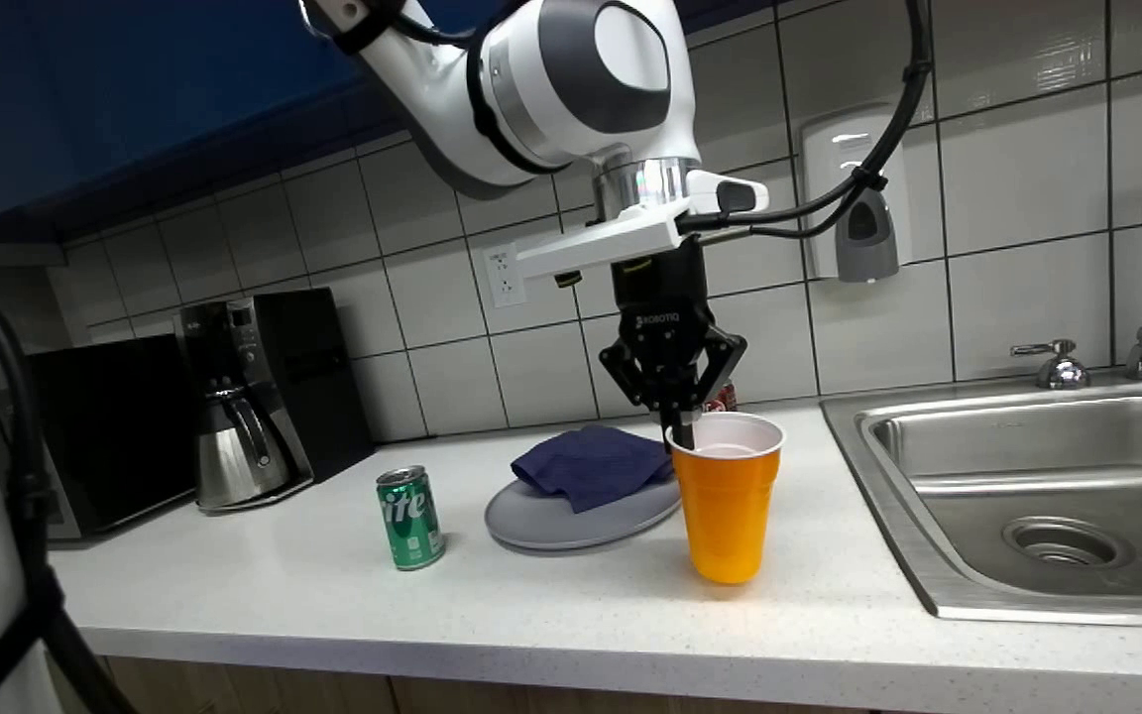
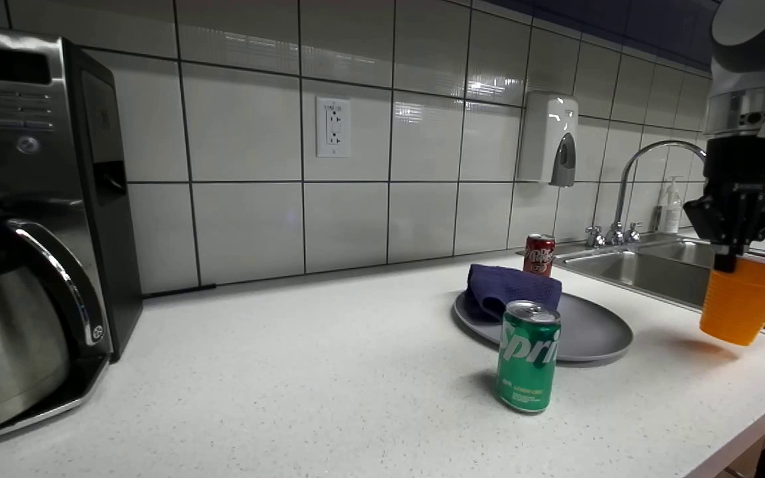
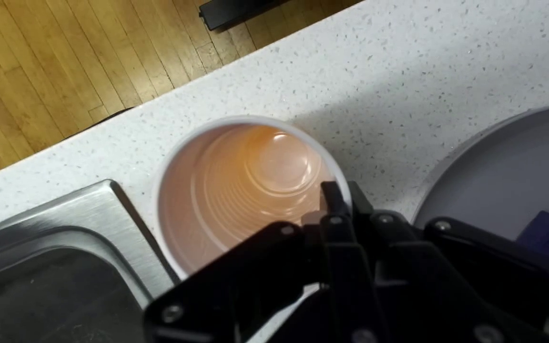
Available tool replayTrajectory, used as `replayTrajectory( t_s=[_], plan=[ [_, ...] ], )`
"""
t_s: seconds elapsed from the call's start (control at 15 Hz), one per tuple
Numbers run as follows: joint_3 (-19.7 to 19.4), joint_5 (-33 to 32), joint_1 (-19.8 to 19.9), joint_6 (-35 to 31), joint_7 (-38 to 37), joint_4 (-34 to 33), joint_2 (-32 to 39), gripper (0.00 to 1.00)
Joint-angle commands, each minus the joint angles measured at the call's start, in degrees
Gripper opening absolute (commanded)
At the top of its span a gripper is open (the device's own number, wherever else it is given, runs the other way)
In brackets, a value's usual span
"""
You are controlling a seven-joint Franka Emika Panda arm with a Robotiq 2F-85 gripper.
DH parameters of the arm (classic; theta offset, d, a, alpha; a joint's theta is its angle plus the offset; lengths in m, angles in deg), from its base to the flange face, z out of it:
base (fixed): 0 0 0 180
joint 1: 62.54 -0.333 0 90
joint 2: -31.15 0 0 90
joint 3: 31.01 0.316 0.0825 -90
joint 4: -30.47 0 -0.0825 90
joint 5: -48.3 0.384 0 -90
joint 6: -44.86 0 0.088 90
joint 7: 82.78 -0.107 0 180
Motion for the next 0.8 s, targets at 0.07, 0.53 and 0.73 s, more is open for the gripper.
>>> replayTrajectory(
  t_s=[0.07,0.53,0.73],
  plan=[
    [0.28,0.5,-0.11,0.24,0.72,-0.59,0.35,0.33],
    [0.9,-0.23,-0.47,0.47,-0.19,0.23,-1.51,0.79],
    [1.49,-0.68,-0.73,0.63,-0.78,0.82,-3.3,0.99]
  ],
)
